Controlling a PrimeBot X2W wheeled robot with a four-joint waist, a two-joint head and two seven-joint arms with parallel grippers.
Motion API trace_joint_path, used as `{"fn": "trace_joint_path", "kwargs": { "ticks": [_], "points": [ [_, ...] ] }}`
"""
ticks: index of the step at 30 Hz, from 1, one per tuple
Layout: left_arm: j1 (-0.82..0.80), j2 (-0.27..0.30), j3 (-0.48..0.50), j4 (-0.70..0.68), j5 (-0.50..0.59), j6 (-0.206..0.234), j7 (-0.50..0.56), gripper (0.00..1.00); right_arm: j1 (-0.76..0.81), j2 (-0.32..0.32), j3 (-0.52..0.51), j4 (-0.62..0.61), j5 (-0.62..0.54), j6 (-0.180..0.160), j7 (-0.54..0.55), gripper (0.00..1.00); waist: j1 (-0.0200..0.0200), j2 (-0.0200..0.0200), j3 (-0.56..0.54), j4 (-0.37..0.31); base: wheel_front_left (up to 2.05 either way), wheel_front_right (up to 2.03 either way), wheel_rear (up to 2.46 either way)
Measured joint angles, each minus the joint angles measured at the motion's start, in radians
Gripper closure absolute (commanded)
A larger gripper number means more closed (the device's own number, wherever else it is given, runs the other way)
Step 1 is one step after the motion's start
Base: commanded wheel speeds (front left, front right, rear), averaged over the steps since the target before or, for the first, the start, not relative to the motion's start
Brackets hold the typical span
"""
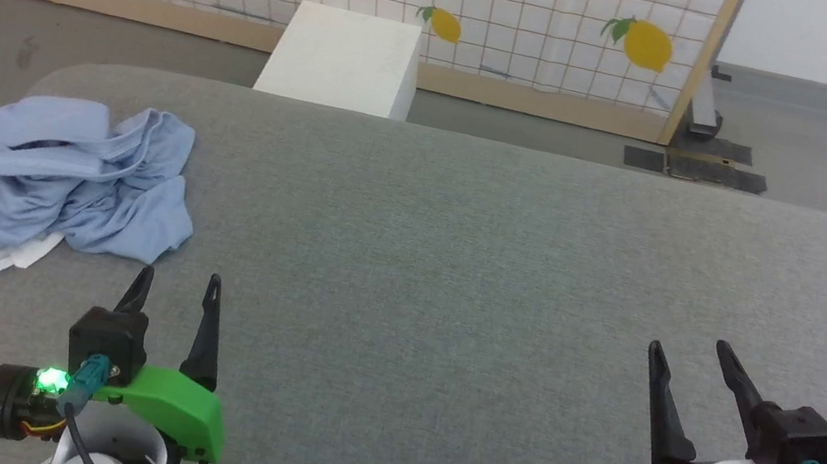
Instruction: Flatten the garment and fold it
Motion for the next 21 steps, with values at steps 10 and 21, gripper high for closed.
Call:
{"fn": "trace_joint_path", "kwargs": {
  "ticks": [10, 21],
  "points": [
    [0.0, 0.003, 0.001, 0.001, -0.017, 0.018, -0.021, 0.0, 0.0, 0.0, 0.011, 0.006, 0.009, 0.0, -0.009, 0.0, 0.0, 0.0, 0.001, 0.062, 0.0, 0.0, 0.0],
    [0.001, 0.008, 0.003, 0.001, -0.051, 0.036, -0.048, 0.0, -0.001, 0.0, 0.033, 0.014, 0.025, 0.0, -0.023, 0.0, 0.0, 0.0, 0.002, 0.14, 0.0, 0.0, 0.0]
  ]
}}
